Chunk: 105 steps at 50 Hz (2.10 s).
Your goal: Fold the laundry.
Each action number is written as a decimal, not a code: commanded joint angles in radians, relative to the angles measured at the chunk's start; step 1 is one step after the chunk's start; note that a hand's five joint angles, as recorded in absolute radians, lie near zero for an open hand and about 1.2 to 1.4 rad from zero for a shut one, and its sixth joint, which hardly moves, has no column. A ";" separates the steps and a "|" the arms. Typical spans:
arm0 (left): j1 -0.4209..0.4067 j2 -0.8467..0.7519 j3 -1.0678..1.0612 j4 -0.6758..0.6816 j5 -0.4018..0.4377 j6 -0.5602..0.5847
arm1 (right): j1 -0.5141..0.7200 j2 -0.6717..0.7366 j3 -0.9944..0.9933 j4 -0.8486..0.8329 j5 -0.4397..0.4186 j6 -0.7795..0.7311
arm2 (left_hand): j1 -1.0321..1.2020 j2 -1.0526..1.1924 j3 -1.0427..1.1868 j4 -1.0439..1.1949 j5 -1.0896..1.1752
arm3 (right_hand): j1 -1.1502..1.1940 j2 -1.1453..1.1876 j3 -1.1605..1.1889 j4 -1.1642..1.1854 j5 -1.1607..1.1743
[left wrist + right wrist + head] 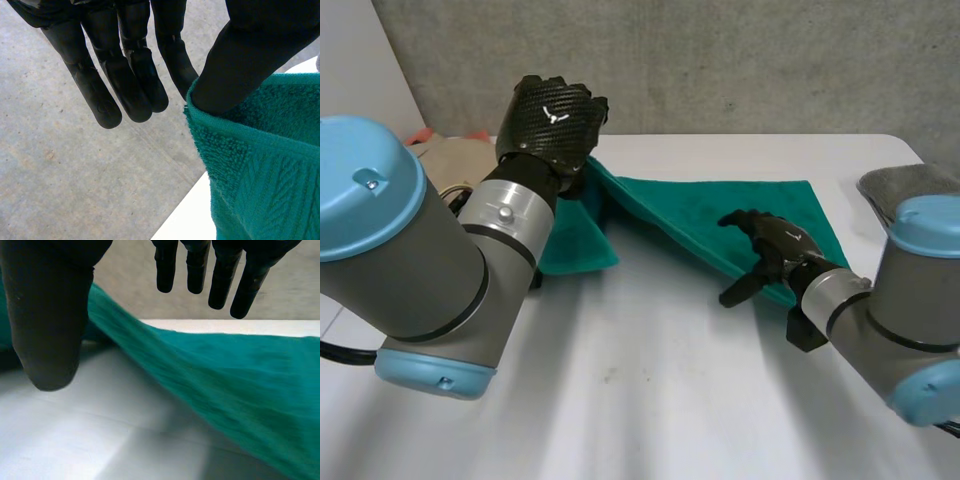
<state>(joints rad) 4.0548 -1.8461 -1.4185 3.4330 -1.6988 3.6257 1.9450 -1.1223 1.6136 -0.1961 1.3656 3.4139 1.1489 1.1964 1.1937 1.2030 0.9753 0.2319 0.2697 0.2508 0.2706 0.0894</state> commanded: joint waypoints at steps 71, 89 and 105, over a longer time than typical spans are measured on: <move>-0.037 0.039 -0.474 -0.020 -0.124 -0.151 | -0.592 -0.093 -0.021 0.135 -0.048 -0.978 | -0.627 -0.675 -0.672 -0.681 -0.628 | 1.164 1.127 1.145 1.126 1.132; -0.025 -0.090 -0.428 -0.120 -0.036 -0.378 | -0.592 -0.080 0.000 0.136 -0.048 -0.975 | -0.577 -0.625 -0.622 -0.631 -0.578 | 1.164 1.127 1.145 1.126 1.132; -0.020 -0.231 -0.352 -0.103 -0.036 -0.371 | -0.594 -0.080 0.020 0.135 -0.051 -0.975 | -0.041 -0.089 -0.086 -0.095 -0.042 | 1.164 1.127 1.145 1.126 1.132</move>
<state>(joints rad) 4.0275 -2.0297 -1.7952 3.3238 -1.7314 3.2526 1.3523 -1.2027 1.6326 -0.0614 1.3147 2.4380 0.6736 0.6643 0.6600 0.6631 0.4875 0.9925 1.1729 1.1829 1.1877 0.9890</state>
